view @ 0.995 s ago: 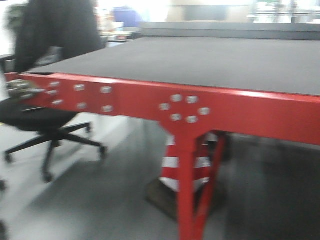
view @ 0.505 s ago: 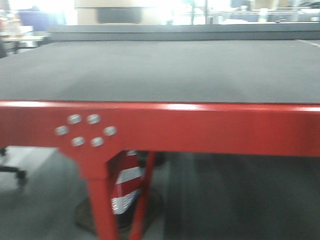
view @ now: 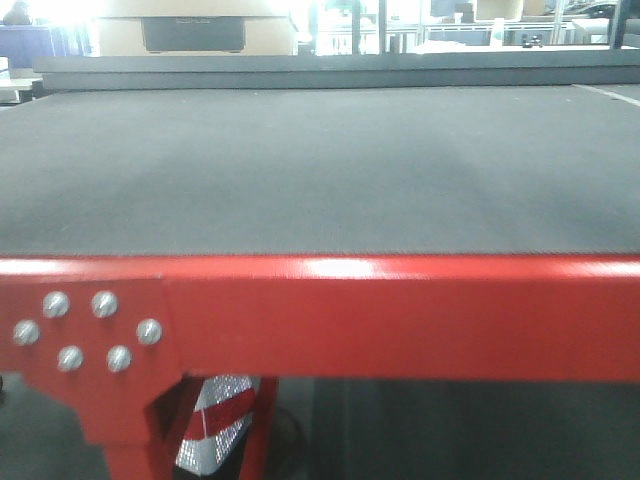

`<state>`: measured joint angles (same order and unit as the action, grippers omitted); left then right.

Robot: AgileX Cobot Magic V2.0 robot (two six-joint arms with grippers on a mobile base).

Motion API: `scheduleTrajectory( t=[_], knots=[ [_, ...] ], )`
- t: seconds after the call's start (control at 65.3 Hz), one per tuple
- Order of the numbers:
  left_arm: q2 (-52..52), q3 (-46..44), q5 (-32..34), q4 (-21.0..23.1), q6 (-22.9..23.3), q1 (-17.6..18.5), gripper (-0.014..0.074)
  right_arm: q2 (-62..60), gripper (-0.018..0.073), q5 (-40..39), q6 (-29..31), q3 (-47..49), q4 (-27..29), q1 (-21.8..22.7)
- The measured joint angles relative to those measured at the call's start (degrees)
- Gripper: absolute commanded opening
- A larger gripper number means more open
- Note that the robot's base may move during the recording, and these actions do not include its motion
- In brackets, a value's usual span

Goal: Fetch blue bin and place on conveyor start
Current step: 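Hold the teal bin above the grey conveyor belt with both grippers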

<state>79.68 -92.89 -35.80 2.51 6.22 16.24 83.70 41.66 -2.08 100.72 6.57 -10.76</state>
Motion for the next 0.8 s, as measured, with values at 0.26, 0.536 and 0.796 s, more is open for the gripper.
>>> scheduleTrajectory(
  t=[0.26, 0.536, 0.796],
  knots=[
    [0.0, 0.0, 0.0, 0.0, 0.0, 0.0, -0.0111, 0.0, -0.0152, -0.1, 0.0, 0.0, 0.0, 0.0],
    [0.0, 0.0, 0.0, 0.0, 0.0, 0.0, -0.0111, 0.0, -0.0152, -0.1, 0.0, 0.0, 0.0, 0.0],
    [0.0, 0.0, 0.0, 0.0, 0.0, 0.0, -0.0111, 0.0, -0.0152, -0.1, 0.0, 0.0, 0.0, 0.0]
  ],
)
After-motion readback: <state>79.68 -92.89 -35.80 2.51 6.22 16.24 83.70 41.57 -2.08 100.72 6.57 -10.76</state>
